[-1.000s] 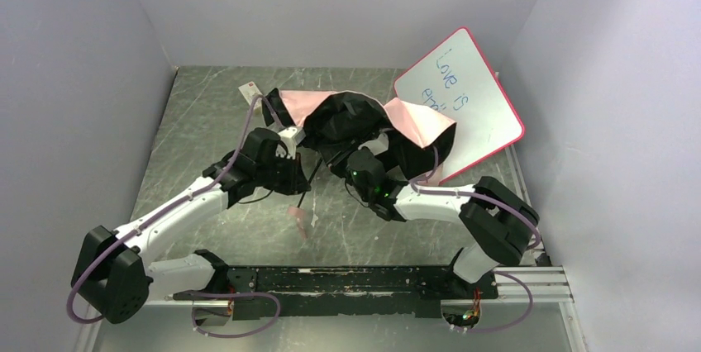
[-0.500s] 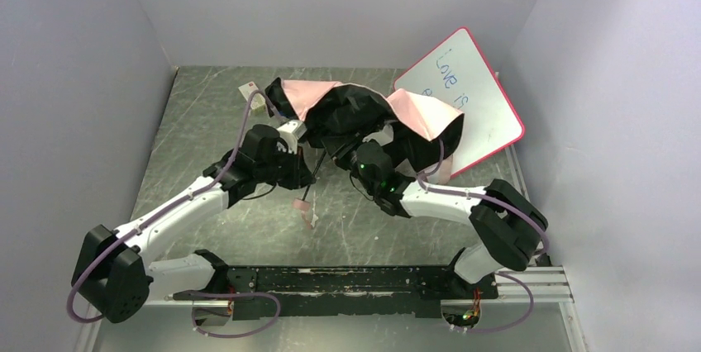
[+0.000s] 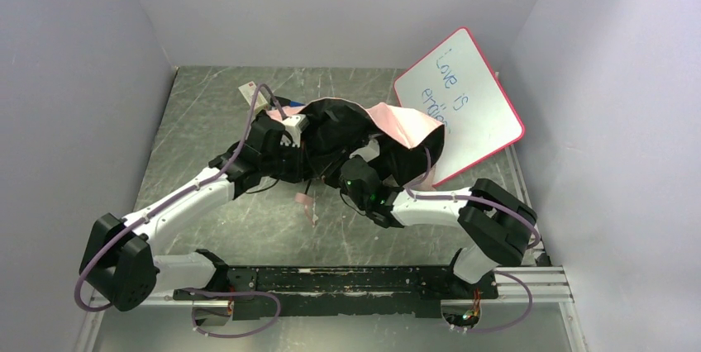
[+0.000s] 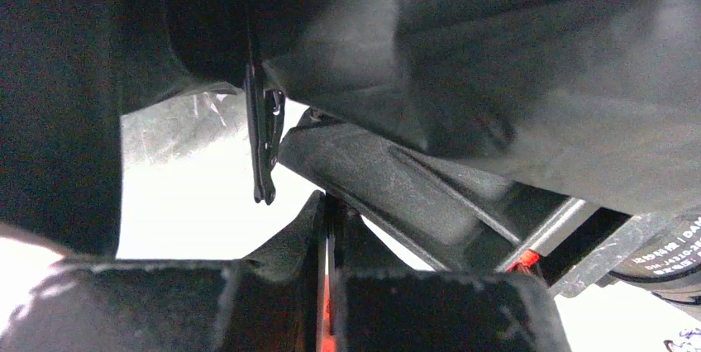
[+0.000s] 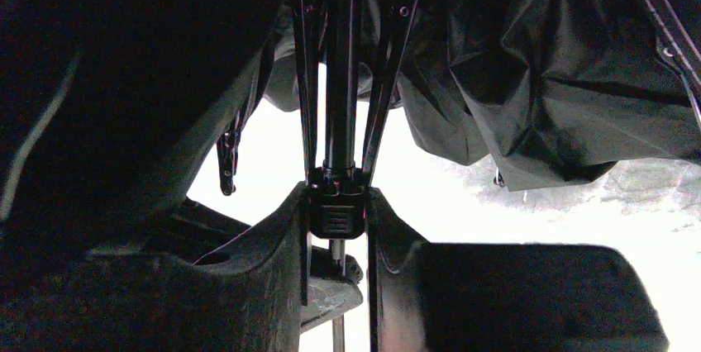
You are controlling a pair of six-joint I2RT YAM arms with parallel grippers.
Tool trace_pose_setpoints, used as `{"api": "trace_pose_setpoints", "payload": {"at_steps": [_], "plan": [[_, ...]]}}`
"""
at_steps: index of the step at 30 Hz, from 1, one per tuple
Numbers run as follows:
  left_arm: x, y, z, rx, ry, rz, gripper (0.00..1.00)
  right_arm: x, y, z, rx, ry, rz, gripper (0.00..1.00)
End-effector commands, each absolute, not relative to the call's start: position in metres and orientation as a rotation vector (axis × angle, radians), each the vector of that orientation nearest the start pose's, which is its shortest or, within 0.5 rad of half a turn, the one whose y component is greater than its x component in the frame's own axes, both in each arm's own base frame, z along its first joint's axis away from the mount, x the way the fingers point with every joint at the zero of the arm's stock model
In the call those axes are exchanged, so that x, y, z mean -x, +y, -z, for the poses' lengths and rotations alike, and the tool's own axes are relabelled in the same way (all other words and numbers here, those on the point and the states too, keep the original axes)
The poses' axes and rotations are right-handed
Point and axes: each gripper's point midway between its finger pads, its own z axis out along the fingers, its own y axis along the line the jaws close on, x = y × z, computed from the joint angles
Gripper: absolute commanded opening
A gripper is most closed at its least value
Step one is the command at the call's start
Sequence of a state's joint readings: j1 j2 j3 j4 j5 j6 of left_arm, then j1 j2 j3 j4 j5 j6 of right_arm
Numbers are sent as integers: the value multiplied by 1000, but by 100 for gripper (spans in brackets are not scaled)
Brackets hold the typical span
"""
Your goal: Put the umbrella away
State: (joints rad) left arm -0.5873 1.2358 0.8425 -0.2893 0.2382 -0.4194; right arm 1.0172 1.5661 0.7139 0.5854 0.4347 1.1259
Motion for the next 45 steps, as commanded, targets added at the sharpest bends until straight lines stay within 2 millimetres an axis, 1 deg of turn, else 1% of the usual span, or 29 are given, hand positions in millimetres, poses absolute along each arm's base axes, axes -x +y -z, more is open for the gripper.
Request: {"api": "trace_pose_setpoints", "payload": {"at_steps": [1, 2, 4, 5, 6, 7, 10, 11, 13, 16, 20, 22, 25, 28, 30, 33, 34, 36, 39, 40, 42, 43, 45], "plan": [[-295, -236, -183, -268, 2129, 722, 5, -264, 385, -176, -389, 1882, -1219, 0], [-294, -235, -182, -274, 2134, 721, 5, -267, 385, -180, -391, 1874, -1220, 2], [-289, -231, -179, -287, 2147, 707, 5, -271, 385, -187, -373, 1860, -1221, 26], [-287, -228, -178, -290, 2155, 695, 5, -271, 386, -190, -355, 1856, -1216, 36], [-286, -226, -176, -288, 2161, 682, 5, -272, 385, -195, -334, 1843, -1212, 43], [-286, -223, -175, -285, 2163, 664, 5, -271, 383, -199, -295, 1831, -1196, 47], [-288, -216, -179, -272, 2152, 625, 5, -268, 373, -212, -208, 1795, -1148, 55], [-289, -215, -182, -270, 2143, 616, 5, -267, 368, -215, -178, 1782, -1125, 60], [-293, -214, -186, -270, 2135, 597, 5, -262, 356, -217, -111, 1785, -1063, 73], [-299, -212, -191, -285, 2127, 563, 5, -247, 342, -221, 35, 1783, -1010, 75], [-306, -205, -196, -323, 2126, 488, 5, -220, 328, -210, 254, 1826, -979, 75], [-312, -200, -202, -322, 2122, 448, 5, -207, 319, -200, 311, 1849, -979, 75], [-315, -200, -209, -313, 2110, 459, 5, -199, 304, -184, 276, 1891, -965, 75], [-310, -215, -213, -330, 2096, 574, 5, -203, 295, -175, 181, 1902, -956, 75], [-305, -224, -213, -328, 2089, 643, 5, -208, 300, -167, 151, 1926, -951, 76], [-302, -231, -214, -311, 2082, 710, 5, -211, 317, -153, 166, 1990, -956, 76], [-301, -232, -214, -307, 2079, 719, 5, -210, 323, -149, 185, 2003, -971, 76], [-303, -230, -215, -298, 2079, 703, 5, -203, 336, -150, 239, 1994, -1043, 76], [-305, -227, -216, -299, 2078, 672, 5, -190, 342, -145, 321, 1993, -1099, 76], [-306, -226, -216, -305, 2076, 667, 5, -187, 341, -146, 349, 1986, -1105, 76], [-308, -225, -217, -331, 2070, 642, 5, -181, 339, -154, 417, 1950, -1112, 76], [-308, -223, -217, -350, 2072, 619, 5, -178, 337, -159, 464, 1930, -1105, 76], [-311, -216, -217, -410, 2074, 546, 5, -176, 332, -177, 547, 1885, -1064, 76]]}}
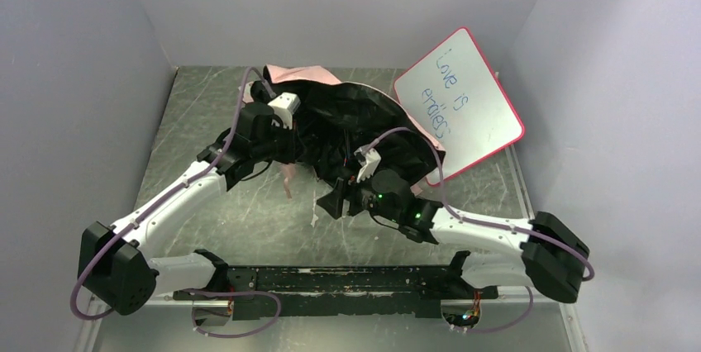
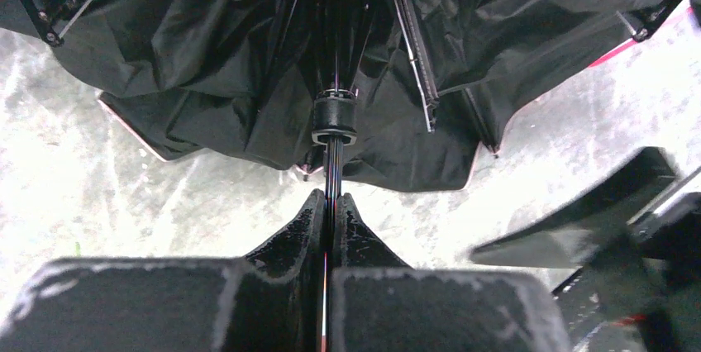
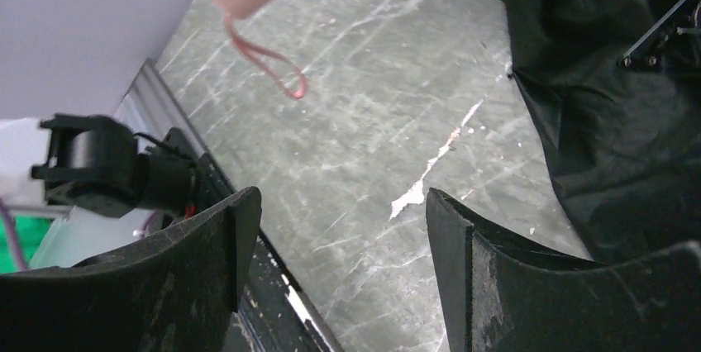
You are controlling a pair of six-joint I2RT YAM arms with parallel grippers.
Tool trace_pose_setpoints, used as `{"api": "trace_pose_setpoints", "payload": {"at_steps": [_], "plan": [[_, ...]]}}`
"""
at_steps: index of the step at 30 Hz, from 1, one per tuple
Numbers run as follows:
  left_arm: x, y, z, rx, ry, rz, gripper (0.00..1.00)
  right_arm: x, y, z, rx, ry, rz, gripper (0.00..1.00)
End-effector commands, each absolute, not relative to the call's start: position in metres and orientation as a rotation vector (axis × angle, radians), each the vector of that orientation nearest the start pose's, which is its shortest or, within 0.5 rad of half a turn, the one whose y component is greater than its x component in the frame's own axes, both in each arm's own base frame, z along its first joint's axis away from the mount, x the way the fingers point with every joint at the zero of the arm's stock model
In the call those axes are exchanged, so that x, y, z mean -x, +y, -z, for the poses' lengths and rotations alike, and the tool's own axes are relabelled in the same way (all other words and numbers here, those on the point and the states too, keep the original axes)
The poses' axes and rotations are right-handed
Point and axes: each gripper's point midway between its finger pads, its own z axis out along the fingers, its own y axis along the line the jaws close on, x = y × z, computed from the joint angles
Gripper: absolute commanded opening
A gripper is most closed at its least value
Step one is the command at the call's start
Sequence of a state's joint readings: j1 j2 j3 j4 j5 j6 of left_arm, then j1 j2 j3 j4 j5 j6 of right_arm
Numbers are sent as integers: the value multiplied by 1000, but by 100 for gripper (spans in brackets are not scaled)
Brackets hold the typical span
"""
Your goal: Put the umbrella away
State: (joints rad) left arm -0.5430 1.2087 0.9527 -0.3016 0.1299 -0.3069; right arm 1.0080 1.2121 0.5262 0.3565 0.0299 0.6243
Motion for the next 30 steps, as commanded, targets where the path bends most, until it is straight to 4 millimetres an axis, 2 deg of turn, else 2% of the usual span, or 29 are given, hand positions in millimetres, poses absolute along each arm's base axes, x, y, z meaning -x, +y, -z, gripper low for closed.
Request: {"api": "trace_pose_setpoints", "payload": {"at_steps": [1, 3, 6, 9, 12, 15, 17, 19, 21, 24, 27, 30], "plan": [[-311, -213, -217, -431, 2081, 519, 5, -178, 328, -189, 576, 1861, -1031, 76], [-310, -205, -215, -514, 2098, 439, 5, -180, 320, -218, 611, 1802, -979, 77], [-306, -191, -207, -603, 2167, 332, 5, -185, 308, -271, 609, 1707, -923, 77], [-306, -179, -205, -639, 2169, 230, 5, -189, 300, -308, 628, 1666, -868, 77], [-308, -165, -198, -640, 2185, 129, 5, -198, 296, -334, 604, 1659, -812, 77], [-311, -160, -183, -653, 2226, 69, 5, -217, 285, -352, 508, 1666, -712, 77], [-310, -163, -174, -653, 2265, 79, 23, -236, 275, -362, 417, 1670, -620, 77], [-309, -165, -167, -617, 2296, 91, 42, -264, 261, -362, 341, 1702, -519, 77], [-306, -168, -165, -590, 2300, 126, 56, -293, 251, -356, 285, 1749, -497, 77], [-296, -173, -171, -517, 2286, 214, 71, -328, 240, -348, 220, 1781, -503, 77], [-283, -172, -186, -433, 2245, 300, 78, -360, 244, -333, 231, 1825, -475, 76], [-273, -158, -192, -241, 2228, 311, 79, -393, 257, -313, 269, 1881, -479, 74]]}}
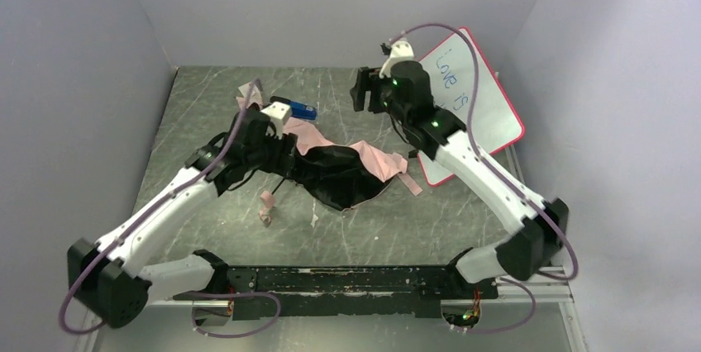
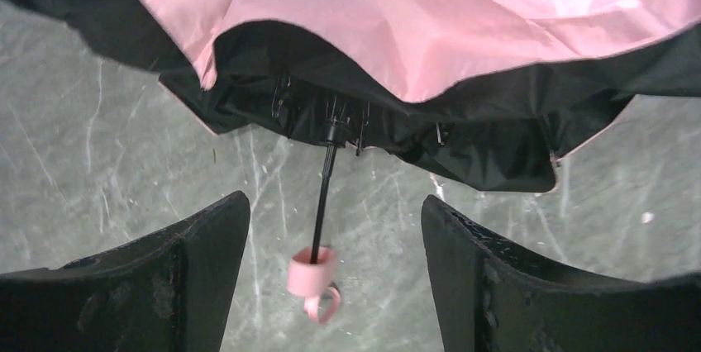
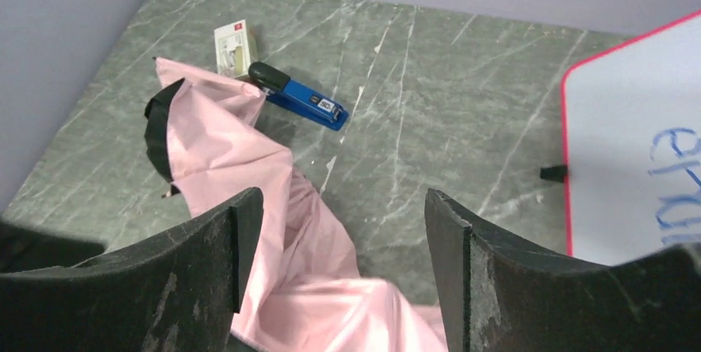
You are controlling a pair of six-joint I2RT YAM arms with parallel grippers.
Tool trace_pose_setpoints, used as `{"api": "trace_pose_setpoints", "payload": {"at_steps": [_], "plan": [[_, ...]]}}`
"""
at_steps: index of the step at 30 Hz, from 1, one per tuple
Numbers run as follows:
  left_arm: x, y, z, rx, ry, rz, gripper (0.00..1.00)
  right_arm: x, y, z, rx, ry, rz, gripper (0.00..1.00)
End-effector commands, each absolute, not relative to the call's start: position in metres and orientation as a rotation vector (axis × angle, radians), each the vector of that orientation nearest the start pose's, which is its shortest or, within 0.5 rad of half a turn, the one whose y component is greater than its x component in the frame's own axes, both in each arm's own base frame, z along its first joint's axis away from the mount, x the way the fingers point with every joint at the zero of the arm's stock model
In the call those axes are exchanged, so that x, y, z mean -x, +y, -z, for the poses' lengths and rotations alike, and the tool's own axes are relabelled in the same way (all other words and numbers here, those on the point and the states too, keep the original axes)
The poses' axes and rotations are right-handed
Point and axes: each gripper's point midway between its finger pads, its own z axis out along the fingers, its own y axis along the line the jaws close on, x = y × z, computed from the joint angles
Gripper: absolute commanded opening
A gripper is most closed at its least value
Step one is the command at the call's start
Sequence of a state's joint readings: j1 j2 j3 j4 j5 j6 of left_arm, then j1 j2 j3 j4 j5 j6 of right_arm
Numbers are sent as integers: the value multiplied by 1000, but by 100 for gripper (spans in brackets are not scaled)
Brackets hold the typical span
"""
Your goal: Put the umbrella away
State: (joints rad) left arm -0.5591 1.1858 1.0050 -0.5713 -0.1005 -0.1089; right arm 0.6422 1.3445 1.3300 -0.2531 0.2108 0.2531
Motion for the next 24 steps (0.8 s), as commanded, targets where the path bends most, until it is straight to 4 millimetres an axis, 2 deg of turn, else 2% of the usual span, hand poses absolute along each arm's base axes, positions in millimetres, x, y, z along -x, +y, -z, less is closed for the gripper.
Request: {"api": "trace_pose_setpoints", "payload": {"at_steps": [1, 3, 8, 13, 18, 24], "plan": [[-272, -150, -192, -149, 2225, 293, 78, -405, 261, -305, 279, 1898, -468, 73], [-262, -135, -183, 37, 2272, 264, 79, -428, 270, -289, 312, 1928, -448, 72], [-223, -118, -155, 345, 2429, 246, 84, -475, 295, -244, 348, 2014, -462, 73], [-195, -107, -133, 521, 2496, 242, 87, -517, 300, -189, 339, 2103, -388, 75], [-179, -101, -113, 618, 2530, 226, 88, -534, 308, -129, 366, 2192, -381, 75], [-191, -128, -89, 580, 2533, 379, 85, -537, 305, -72, 420, 2274, -314, 68]]}}
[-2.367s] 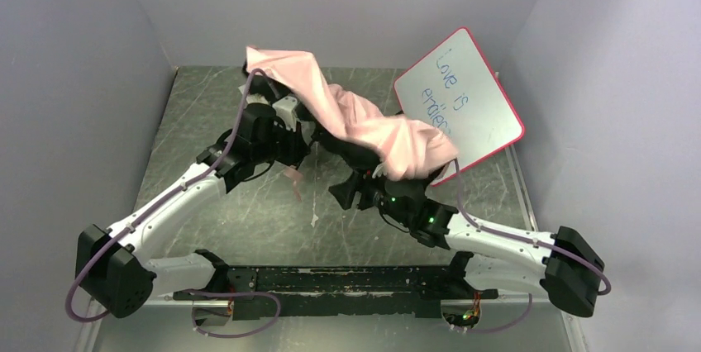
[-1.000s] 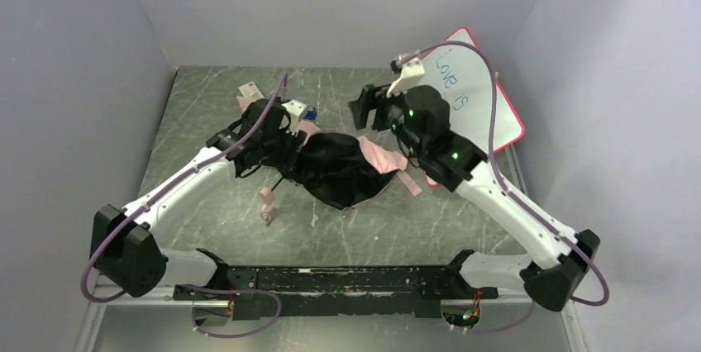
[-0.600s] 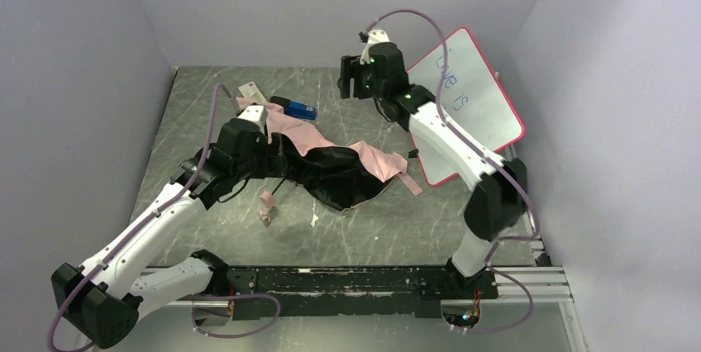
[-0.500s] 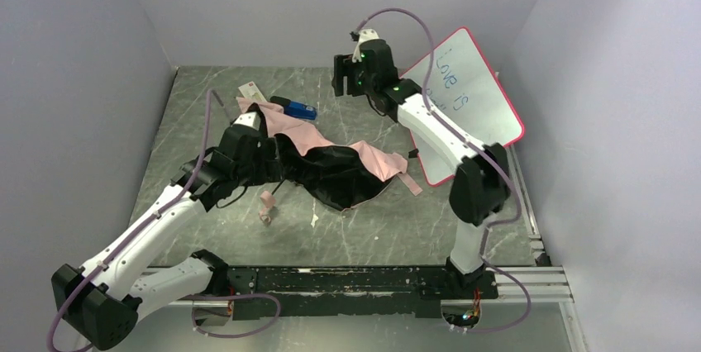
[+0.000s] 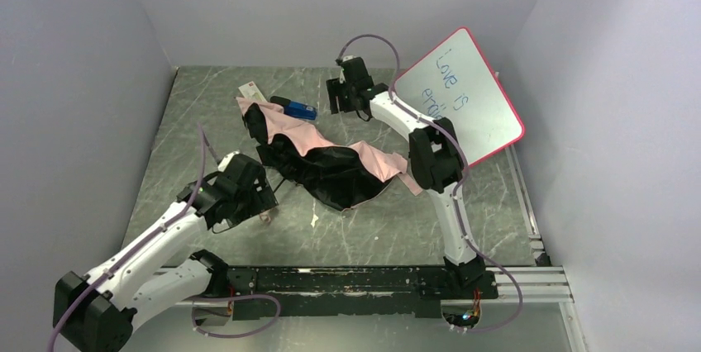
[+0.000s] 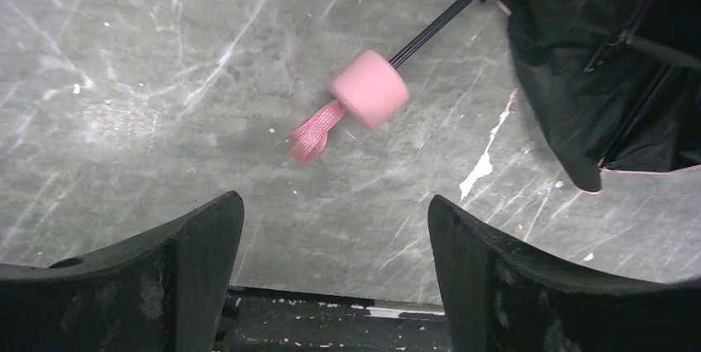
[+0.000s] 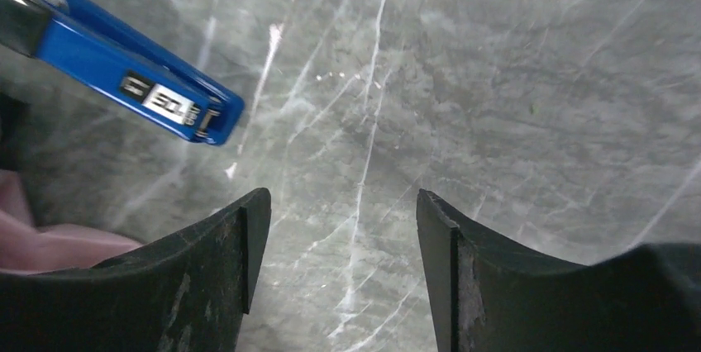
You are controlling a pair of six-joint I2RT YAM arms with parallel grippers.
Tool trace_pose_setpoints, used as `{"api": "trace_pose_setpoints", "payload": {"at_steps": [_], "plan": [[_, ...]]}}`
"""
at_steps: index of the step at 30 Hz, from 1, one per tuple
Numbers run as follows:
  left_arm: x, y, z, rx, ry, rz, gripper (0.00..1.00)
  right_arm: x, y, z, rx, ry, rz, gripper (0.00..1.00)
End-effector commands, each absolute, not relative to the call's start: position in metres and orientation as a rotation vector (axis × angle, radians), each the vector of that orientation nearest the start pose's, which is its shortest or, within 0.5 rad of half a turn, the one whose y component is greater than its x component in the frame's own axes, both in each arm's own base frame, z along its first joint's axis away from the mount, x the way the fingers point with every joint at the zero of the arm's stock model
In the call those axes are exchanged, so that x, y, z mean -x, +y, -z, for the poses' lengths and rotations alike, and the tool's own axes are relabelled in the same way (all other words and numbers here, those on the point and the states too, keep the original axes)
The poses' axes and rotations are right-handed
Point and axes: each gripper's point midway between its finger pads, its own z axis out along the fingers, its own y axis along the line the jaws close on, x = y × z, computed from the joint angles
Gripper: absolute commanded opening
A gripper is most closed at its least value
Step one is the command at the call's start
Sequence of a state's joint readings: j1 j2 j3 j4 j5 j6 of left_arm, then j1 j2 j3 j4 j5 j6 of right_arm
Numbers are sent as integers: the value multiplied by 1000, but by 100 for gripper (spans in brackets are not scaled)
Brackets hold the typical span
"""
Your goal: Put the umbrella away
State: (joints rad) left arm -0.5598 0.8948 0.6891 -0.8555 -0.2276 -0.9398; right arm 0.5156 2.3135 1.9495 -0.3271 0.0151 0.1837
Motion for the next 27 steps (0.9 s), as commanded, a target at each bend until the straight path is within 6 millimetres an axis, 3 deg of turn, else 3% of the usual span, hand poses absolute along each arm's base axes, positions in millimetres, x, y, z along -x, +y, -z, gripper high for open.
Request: {"api": "trace_pose_setpoints", "payload": {"at_steps": [1, 4, 6, 10, 19, 23, 27], "plan": [[-194, -131, -86, 570, 2534, 386, 84, -535, 305, -64, 441, 2289, -315, 65], [-204, -134, -81, 544, 2525, 375, 81, -519, 319, -44, 554, 2320, -380, 57], [-213, -135, -81, 525, 2503, 356, 79, -505, 328, -41, 631, 2316, -413, 52], [-230, -132, -82, 485, 2471, 284, 72, -474, 341, -44, 725, 2300, -532, 50], [-258, -137, -66, 369, 2474, 230, 55, -398, 343, -46, 825, 2307, -781, 44], [-277, -146, -72, 288, 2435, 258, 41, -365, 351, -49, 851, 2305, -845, 41], [-298, -153, -80, 234, 2393, 262, 37, -330, 359, -48, 889, 2314, -868, 39]]}}
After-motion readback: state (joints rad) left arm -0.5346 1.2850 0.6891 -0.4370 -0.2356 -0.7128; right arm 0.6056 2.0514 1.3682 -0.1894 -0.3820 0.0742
